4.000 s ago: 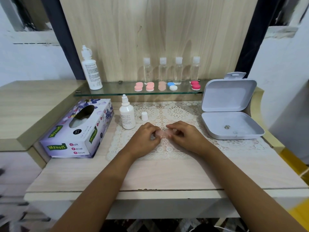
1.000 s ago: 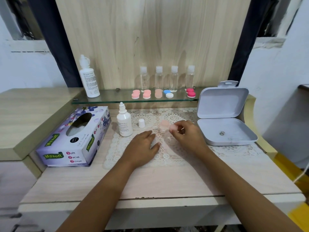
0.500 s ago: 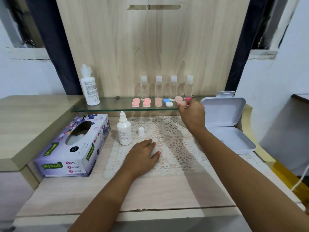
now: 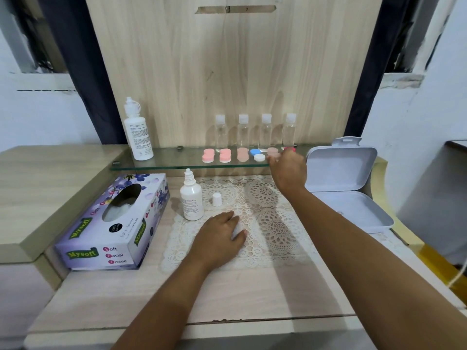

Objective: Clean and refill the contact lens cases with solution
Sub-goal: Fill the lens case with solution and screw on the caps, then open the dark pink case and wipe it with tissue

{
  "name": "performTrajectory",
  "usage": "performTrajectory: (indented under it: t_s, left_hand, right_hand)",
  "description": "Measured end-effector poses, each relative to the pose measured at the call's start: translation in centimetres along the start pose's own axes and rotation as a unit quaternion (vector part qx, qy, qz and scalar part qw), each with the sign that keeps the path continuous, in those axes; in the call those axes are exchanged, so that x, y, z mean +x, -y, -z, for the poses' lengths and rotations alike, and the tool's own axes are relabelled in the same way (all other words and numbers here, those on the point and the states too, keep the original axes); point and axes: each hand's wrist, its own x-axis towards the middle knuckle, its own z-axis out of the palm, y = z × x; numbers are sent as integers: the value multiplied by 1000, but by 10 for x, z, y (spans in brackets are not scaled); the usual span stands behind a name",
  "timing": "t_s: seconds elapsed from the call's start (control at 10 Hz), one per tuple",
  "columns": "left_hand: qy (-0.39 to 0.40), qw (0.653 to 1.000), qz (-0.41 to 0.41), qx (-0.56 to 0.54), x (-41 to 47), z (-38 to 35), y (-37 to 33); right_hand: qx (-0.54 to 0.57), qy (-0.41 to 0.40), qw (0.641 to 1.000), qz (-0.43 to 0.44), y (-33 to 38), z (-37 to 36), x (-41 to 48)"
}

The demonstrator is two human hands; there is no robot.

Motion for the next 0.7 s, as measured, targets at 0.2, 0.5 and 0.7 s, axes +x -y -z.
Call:
performTrajectory:
  t_s: [0.2, 0.5, 0.7]
  left_hand:
    - [3, 1000, -1, 3, 0, 0, 1]
    - [3, 1000, 0, 6, 0, 0, 0]
    - [5, 1000, 0, 4, 0, 0, 0]
  right_hand:
    - [25, -25, 999, 7, -4, -2, -3]
    - [13, -51, 997, -49, -8, 7, -4]
    - [-20, -27, 996, -84, -7, 5, 5]
